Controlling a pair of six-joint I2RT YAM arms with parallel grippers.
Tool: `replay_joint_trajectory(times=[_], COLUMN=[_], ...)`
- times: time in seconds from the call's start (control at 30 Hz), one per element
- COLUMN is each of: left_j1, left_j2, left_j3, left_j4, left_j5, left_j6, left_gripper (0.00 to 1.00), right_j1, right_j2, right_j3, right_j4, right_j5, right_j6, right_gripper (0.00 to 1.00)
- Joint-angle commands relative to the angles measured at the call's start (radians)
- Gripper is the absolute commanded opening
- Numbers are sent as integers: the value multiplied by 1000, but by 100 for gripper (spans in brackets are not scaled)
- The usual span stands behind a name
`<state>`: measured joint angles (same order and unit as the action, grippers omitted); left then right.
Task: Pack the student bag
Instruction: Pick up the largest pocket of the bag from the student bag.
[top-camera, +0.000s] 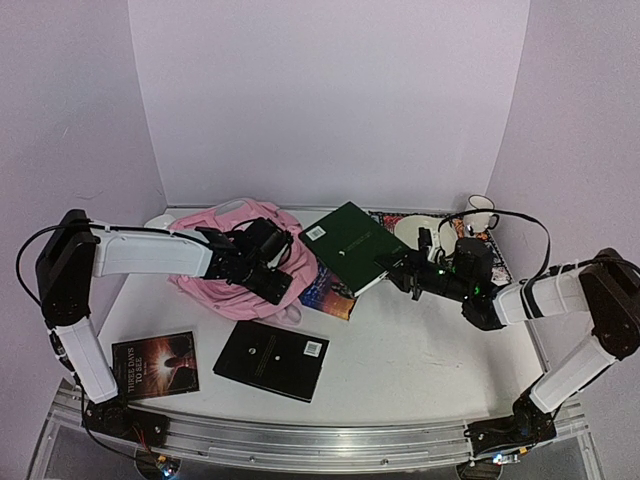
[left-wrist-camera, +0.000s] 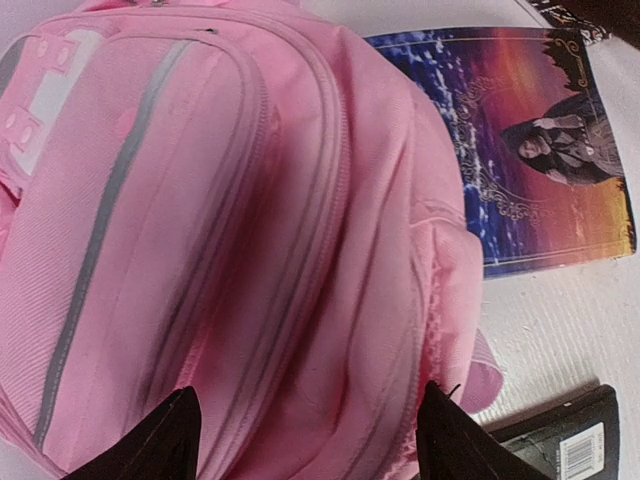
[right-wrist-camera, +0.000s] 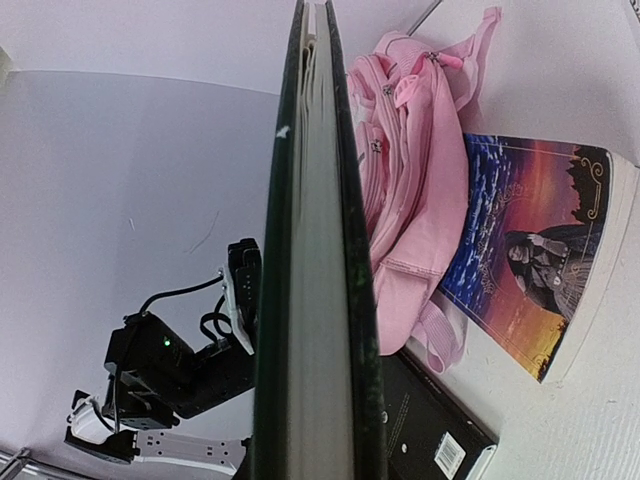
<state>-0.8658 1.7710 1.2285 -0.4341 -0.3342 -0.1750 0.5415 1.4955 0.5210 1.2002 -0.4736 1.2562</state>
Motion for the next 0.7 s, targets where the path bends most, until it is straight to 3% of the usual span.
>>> replay_joint_trajectory(times=[0.0,0.2,0.47,0.67], left_j1=[5,10,14,14], left_j2=[-21,-53,18,49], left_j3=[70,63,96,153], left_j4=[-58,-76,-88,-91], left_j5=[-103,-125,-74,-56], left_j6=[29,35,46,55], left_gripper=[69,61,49,19], right_j1=[-4,-4,-1,20], right_j2=[-76,-74,-64,-55], right_j3=[9,9,17,21], right_j4=[318,310,301,277], right_j5=[-8,-11,-21,-17], right_j6=[-31,-37,-29,-27], right_gripper=[0,0,0,0])
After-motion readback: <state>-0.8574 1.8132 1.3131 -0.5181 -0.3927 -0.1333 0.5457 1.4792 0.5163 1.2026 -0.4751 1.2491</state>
